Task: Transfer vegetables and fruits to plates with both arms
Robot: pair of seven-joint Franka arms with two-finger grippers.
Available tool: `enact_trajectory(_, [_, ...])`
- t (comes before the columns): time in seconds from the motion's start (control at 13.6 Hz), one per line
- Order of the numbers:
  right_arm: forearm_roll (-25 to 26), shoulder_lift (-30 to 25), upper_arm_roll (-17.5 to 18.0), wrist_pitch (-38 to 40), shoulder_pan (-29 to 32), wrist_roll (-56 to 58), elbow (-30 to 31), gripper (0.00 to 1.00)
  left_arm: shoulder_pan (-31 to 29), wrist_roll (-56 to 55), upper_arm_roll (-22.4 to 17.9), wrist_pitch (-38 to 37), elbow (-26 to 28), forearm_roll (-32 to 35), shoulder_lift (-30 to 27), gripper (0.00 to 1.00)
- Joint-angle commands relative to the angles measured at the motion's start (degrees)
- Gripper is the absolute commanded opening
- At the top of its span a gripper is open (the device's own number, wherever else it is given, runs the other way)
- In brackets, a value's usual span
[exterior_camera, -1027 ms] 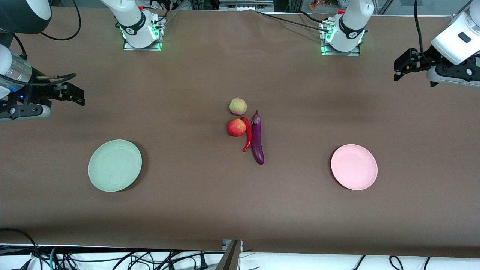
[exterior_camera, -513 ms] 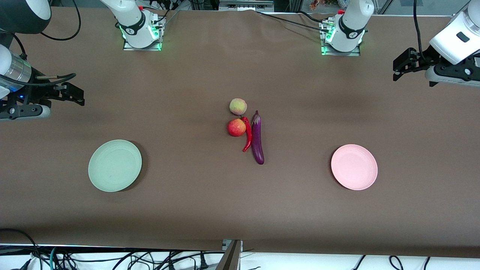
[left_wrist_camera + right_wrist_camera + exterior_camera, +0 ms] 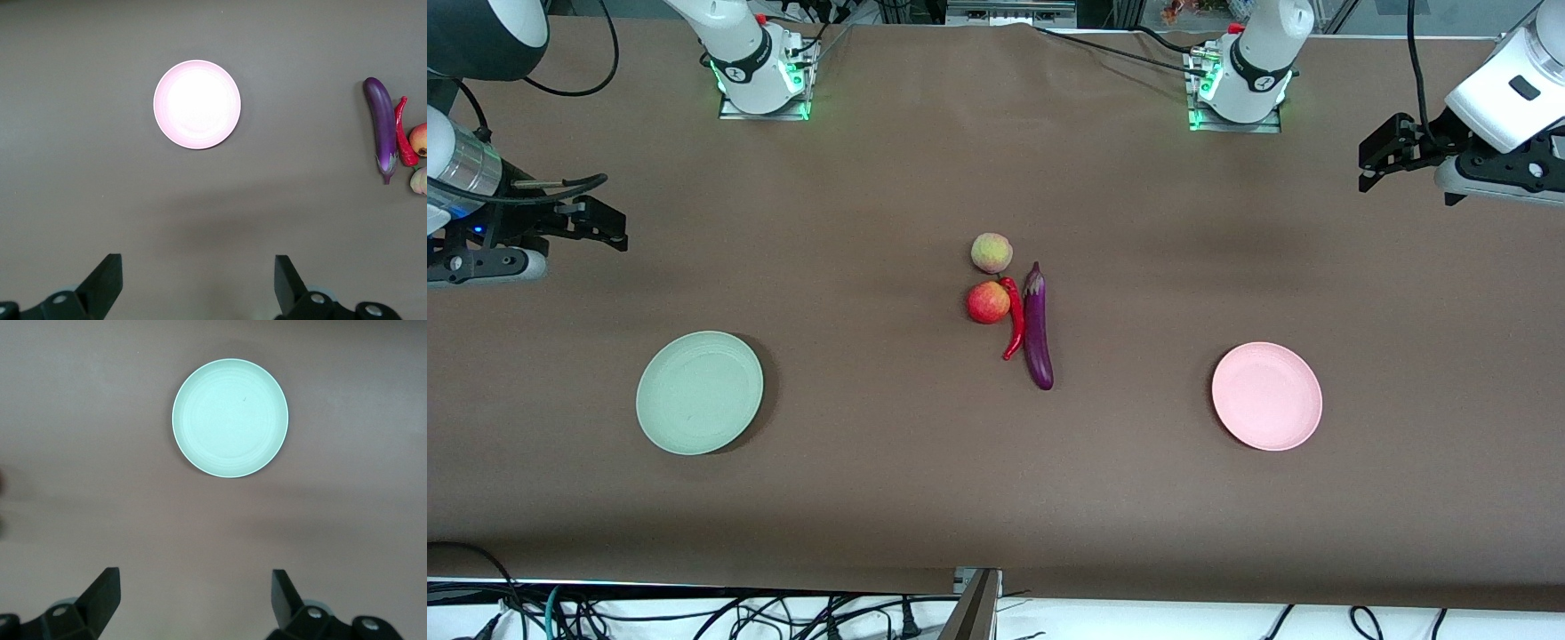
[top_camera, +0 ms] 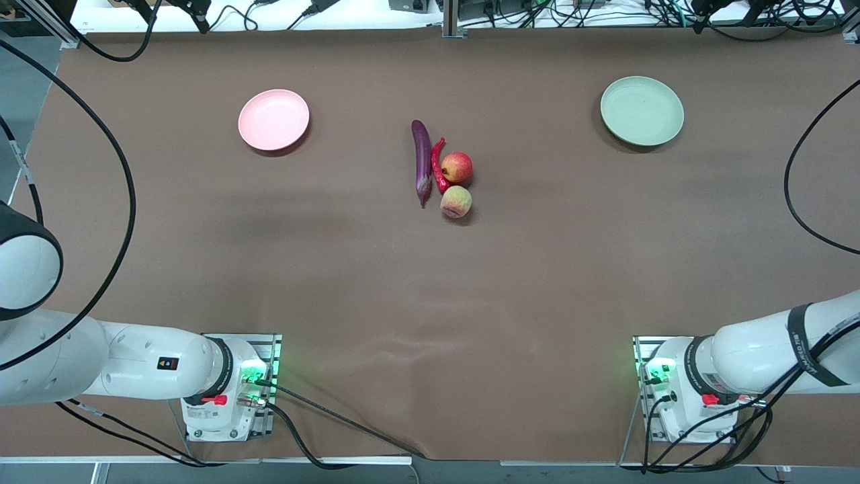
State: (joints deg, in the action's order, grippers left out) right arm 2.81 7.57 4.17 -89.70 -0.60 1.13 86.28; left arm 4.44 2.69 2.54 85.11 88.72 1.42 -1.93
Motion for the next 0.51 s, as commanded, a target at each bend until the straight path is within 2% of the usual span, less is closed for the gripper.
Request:
enact_trajectory(0.0, [-0.2,0.3,-0.1,-0.2,0.0,0.4,-0.8,1.00,0.0,0.8,0.3,-0.9,-1.8,0.5,0.6,1.00])
enact_trajectory(0.44, [-0.9,1.0,-0.1,-0.5,0.2,0.2,-0.9,1.00,0.0,0.8,0.3,-1.0,-1.8,0.5,0.6,1.00])
